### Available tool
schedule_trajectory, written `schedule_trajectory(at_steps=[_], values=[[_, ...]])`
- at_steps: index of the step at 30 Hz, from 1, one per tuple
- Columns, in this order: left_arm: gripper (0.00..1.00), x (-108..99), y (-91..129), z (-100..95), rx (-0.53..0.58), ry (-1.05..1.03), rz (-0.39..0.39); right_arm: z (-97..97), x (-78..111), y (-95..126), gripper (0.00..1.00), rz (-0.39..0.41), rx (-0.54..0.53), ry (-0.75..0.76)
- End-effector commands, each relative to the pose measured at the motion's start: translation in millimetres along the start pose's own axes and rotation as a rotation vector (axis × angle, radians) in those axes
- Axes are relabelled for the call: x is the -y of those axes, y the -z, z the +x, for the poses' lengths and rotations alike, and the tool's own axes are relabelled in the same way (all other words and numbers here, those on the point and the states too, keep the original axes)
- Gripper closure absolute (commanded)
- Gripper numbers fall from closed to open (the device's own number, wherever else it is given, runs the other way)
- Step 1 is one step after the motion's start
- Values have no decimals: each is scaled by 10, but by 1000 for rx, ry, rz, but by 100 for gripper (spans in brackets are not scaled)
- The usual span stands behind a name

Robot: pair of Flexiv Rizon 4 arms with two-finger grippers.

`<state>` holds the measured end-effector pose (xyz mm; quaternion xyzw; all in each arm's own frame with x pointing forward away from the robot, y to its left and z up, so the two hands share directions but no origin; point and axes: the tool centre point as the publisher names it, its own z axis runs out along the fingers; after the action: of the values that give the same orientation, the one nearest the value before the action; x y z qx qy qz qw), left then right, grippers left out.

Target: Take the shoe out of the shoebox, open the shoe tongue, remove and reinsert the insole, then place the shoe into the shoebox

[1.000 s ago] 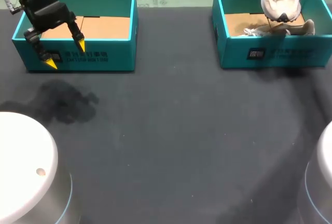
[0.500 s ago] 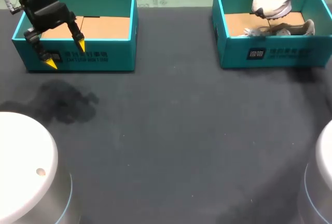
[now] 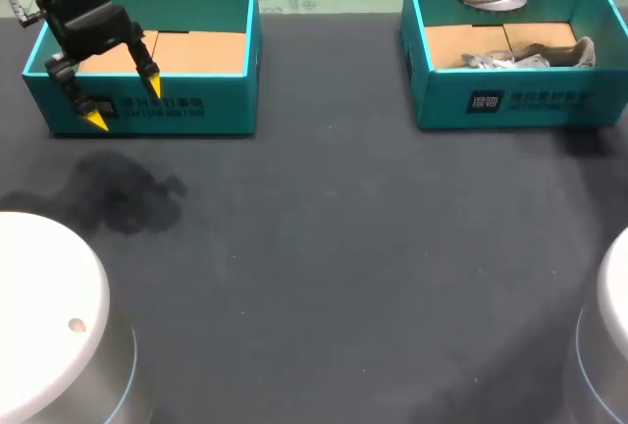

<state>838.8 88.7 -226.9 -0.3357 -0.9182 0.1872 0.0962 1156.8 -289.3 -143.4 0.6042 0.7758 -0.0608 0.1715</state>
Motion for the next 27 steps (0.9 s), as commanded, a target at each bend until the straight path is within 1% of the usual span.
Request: schedule_trajectory(at_steps=[1, 12, 14, 17, 18, 20, 21, 27], values=[[0, -1, 2, 5, 0, 0, -2, 10, 32, -11, 100, 37, 5, -233], [0, -1, 2, 5, 0, 0, -2, 10, 32, -11, 100, 37, 5, -233], [0, -1, 2, 5, 0, 0, -2, 59, 6, -80, 100, 1, 13, -212], [0, -1, 2, 5, 0, 0, -2, 102, -9, -223, 100, 6, 25, -217], [0, -1, 2, 5, 0, 0, -2, 111, -10, -262, 100, 19, 30, -227], [0, -1, 2, 5, 0, 0, -2, 133, -11, -316, 100, 14, 27, -222], [0, -1, 2, 5, 0, 0, -2, 142, -6, -348, 100, 27, 27, -226], [0, -1, 2, 5, 0, 0, -2, 221, 73, -595, 100, 37, -6, -249]])
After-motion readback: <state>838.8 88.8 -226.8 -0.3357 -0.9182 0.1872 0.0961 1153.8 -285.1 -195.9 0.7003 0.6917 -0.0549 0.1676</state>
